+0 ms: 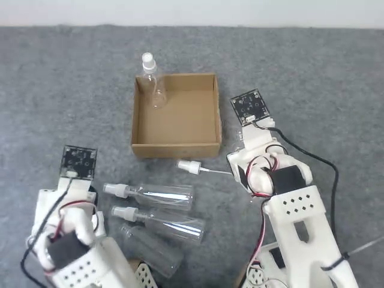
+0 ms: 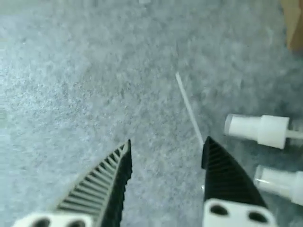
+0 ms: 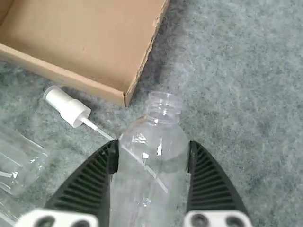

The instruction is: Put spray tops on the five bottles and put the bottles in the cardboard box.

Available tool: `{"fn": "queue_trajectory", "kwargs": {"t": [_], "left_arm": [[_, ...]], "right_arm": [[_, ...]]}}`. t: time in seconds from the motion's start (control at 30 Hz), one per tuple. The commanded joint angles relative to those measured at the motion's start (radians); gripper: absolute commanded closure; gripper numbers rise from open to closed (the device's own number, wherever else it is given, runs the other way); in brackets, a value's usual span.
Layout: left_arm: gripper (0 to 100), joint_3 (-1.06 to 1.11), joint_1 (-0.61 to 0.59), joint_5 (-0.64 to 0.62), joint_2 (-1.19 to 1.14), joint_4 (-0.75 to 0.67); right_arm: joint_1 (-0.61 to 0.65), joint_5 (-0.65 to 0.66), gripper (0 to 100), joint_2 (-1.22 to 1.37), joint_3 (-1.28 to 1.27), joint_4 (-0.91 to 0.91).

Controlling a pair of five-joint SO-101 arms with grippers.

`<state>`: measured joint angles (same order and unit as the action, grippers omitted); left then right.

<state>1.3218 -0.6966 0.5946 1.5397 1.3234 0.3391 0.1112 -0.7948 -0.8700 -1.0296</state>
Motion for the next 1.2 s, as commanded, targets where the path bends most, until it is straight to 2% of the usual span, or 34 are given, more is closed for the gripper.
{"fn": "queue_trajectory", "kwargs": {"t": [0.0,0.27,0.47,0.8,1.0,1.17], "left_arm": [[78,-0.139,-0.003,0.075,-0.206,0.002],[78,-0.317,-0.005,0.249,-0.525,0.003],[78,-0.366,0.031,0.259,-0.667,0.003],[78,-0.371,0.216,0.255,-0.873,0.005],[78,-0.372,0.315,0.091,-0.908,0.081],[78,-0.383,0.359,-0.173,-0.908,0.049]], "right_arm": [[-0.016,-0.006,93.9,-0.024,0.005,0.021],[-0.016,-0.005,93.9,-0.024,0.005,0.021],[-0.016,-0.005,93.9,-0.024,0.005,0.021],[-0.016,-0.003,93.9,-0.024,0.005,0.021],[-0.016,-0.003,93.9,-0.024,0.005,0.021],[-0.016,-0.003,93.9,-0.024,0.005,0.021]]}}
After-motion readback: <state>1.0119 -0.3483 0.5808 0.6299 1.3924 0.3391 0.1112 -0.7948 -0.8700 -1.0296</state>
